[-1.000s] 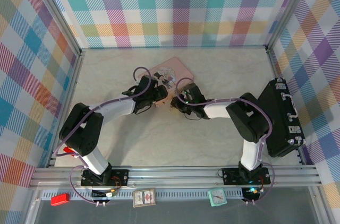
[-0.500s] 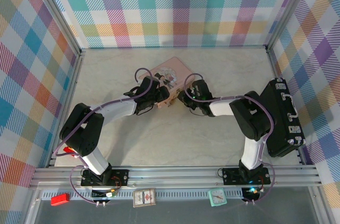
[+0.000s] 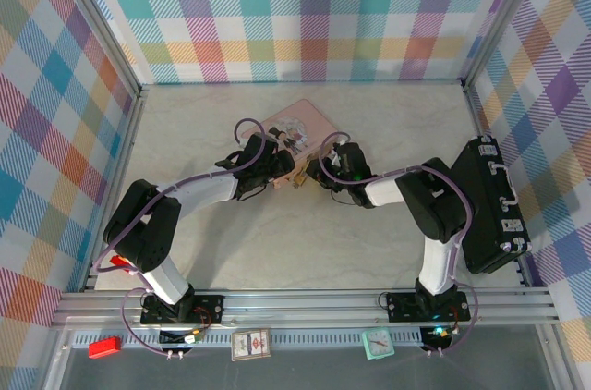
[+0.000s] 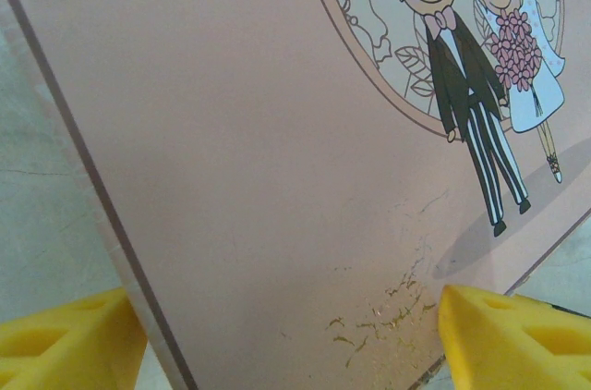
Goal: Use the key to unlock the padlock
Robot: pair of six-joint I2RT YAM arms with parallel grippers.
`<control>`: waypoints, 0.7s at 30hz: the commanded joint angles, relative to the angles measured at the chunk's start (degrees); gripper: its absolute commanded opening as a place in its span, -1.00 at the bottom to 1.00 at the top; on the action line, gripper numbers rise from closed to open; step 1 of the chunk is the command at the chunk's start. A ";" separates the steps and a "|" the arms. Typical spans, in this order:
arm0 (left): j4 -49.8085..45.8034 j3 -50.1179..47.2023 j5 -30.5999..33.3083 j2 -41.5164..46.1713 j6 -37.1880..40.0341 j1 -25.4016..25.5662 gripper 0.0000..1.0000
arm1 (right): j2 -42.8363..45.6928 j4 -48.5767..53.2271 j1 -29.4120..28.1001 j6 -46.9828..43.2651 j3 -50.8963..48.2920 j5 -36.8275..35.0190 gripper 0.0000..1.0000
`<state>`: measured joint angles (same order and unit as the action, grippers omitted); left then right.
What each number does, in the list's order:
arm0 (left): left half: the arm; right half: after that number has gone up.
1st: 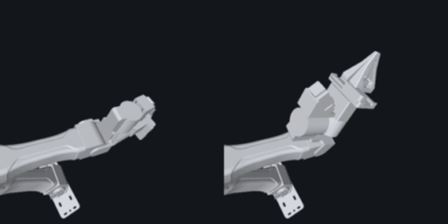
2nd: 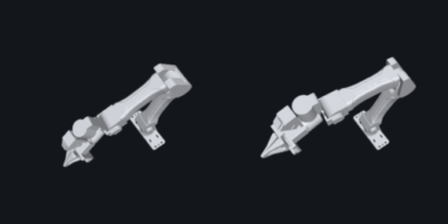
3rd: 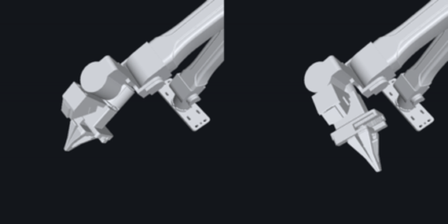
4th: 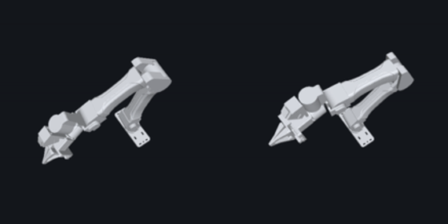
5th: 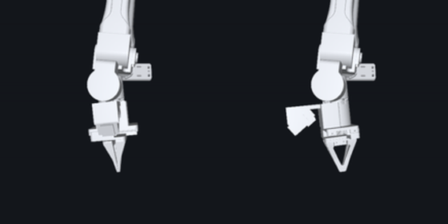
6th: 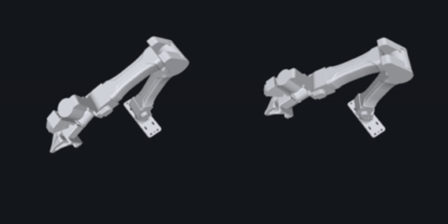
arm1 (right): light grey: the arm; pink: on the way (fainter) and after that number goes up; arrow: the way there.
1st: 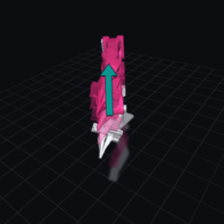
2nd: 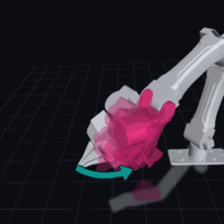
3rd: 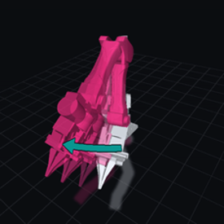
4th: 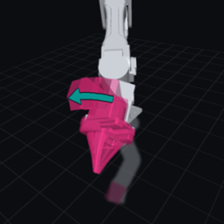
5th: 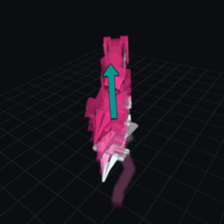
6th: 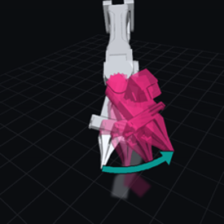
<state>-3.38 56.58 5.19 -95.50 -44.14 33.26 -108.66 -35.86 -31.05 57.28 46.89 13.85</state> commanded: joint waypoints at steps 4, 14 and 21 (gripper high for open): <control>-3.35 -2.17 -1.23 -0.56 0.00 1.02 0.60 | -1.79 -3.62 0.73 -4.91 -0.45 1.53 -0.53; -3.30 -1.91 -1.50 -0.49 -0.01 1.02 0.60 | -3.85 -7.80 0.91 -6.95 -2.07 1.45 -0.59; -2.87 -2.08 -1.75 -0.71 -0.20 1.02 0.59 | -5.81 -12.37 0.90 -7.23 -1.92 2.94 -0.61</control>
<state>-2.96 56.38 5.13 -95.48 -44.18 33.26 -112.92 -44.23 -30.37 51.35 45.32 15.31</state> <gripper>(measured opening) 0.798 0.196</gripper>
